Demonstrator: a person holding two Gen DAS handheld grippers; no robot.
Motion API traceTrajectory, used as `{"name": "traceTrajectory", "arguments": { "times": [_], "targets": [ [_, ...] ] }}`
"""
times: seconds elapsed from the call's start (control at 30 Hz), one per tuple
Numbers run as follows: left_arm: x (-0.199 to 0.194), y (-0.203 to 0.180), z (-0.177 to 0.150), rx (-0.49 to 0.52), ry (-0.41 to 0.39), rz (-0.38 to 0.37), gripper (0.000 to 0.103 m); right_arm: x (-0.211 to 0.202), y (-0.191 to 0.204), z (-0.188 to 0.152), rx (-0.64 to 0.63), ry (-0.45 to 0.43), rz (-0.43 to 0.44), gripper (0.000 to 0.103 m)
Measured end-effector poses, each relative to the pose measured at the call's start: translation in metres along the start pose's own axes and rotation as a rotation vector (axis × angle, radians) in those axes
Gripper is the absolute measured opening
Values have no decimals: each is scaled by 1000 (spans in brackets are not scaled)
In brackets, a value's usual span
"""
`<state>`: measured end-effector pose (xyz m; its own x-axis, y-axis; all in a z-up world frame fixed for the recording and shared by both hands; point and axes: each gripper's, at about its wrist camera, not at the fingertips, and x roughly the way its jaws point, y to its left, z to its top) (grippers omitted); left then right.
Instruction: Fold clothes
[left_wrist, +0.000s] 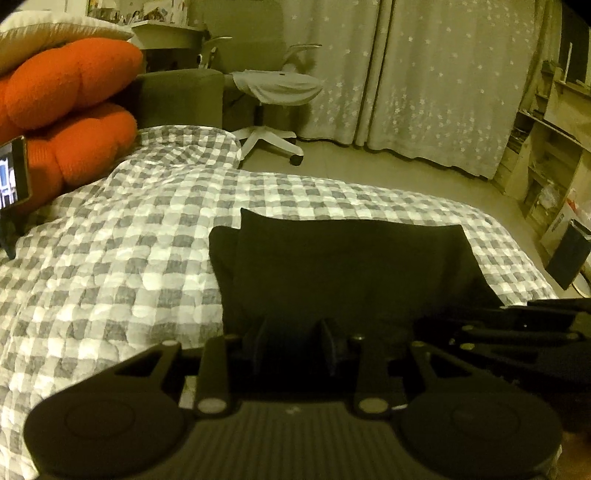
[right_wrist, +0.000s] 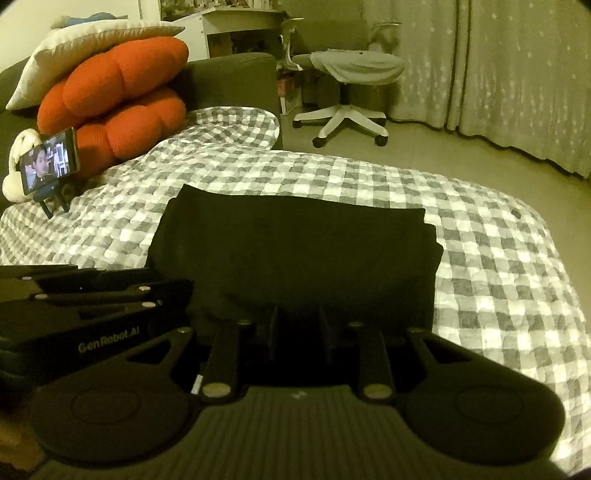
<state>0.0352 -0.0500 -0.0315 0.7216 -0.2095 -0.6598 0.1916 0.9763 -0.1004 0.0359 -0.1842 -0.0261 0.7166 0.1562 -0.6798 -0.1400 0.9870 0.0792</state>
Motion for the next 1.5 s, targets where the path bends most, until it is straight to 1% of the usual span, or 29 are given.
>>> {"name": "traceTrajectory", "arguments": {
  "times": [0.13, 0.2, 0.33, 0.43, 0.67, 0.77, 0.87, 1.03, 1.13, 1.27, 1.37, 1.5],
  "targets": [
    [0, 0, -1, 3, -1, 3, 33, -7, -3, 1, 10, -12, 6, 29],
    [0, -1, -1, 7, -1, 6, 33, -5, -1, 0, -1, -4, 4, 29],
    [0, -1, -1, 10, -1, 6, 33, -1, 2, -2, -23, 4, -13, 29],
    [1, 1, 0, 1, 1, 5, 33, -1, -2, -2, -14, 4, -24, 28],
    [1, 9, 1, -24, 10, 3, 33, -3, -21, -3, 5, 15, -90, 27],
    [0, 12, 2, -28, 13, 22, 31, -3, -24, -5, -2, 14, -102, 26],
    [1, 15, 1, -20, 12, 58, 33, -2, -23, -6, -24, 12, -109, 26],
    [3, 33, 5, -88, 41, 35, 33, -1, -28, -4, -16, 15, -114, 26],
    [4, 39, 7, -105, 50, 30, 34, -2, -33, -3, -3, 15, -120, 26],
    [4, 49, 10, -155, 71, -5, 34, -4, -46, -1, 41, 6, -160, 28],
    [5, 62, 13, -221, 77, -27, 34, -8, -56, 3, 93, -22, -162, 28],
    [5, 70, 16, -258, 68, -40, 34, -15, -65, 8, 143, -67, -153, 30]
  ]
}}
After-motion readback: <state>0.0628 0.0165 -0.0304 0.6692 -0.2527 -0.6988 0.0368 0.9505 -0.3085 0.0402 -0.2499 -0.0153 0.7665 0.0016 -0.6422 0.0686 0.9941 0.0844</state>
